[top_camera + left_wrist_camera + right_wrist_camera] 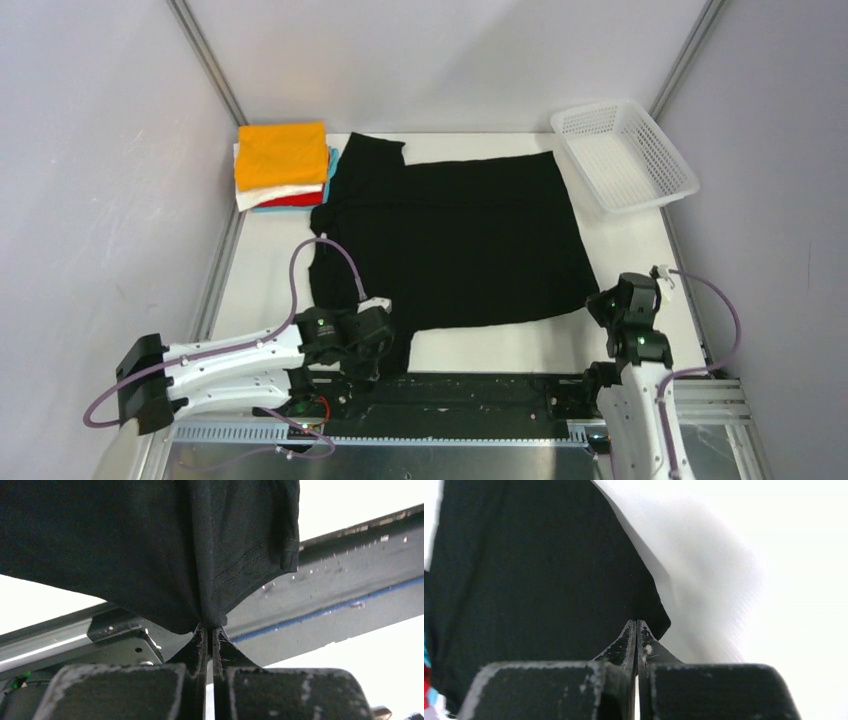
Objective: Fold and stack the t-shirts
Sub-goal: Grab the side of the flattened tshirt closest away from the robot with both arms, then fold the flattened tshirt in 1/3 of the way
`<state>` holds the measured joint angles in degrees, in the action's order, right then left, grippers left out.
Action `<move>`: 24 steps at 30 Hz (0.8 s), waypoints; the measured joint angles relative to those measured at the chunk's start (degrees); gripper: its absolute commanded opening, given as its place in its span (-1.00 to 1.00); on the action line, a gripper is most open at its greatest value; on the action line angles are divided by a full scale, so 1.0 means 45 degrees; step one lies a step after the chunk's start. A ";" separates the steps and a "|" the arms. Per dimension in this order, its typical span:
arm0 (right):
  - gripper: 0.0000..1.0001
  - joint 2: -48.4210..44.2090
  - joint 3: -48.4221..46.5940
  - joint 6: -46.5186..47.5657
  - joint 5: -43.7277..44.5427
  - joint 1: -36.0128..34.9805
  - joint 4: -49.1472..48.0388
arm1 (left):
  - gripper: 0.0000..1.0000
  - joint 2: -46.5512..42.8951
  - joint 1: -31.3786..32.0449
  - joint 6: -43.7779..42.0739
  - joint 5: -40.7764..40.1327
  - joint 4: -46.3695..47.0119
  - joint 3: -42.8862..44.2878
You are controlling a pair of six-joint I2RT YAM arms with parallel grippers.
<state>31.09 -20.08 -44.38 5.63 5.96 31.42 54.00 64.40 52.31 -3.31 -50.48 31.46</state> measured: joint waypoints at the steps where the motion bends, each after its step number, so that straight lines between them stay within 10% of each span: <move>1: -1.00 -0.0719 0.0000 -0.0087 0.0083 0.0039 0.0413 | -1.00 -0.0083 0.0257 0.0136 0.0092 -0.0112 0.0019; 13: -1.00 -0.4444 -0.0024 -0.2016 0.1088 -0.1734 0.3269 | -1.00 -0.0214 0.3026 0.2098 -0.0015 -0.1248 0.0520; 24: -1.00 -0.2851 -0.0209 -0.1977 0.1656 -0.2278 0.2948 | -1.00 0.1423 0.1360 0.1030 -0.2336 -0.1535 0.3196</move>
<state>18.26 -21.02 -53.28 13.08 -4.29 44.69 60.40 70.52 56.95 -13.82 -57.39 45.84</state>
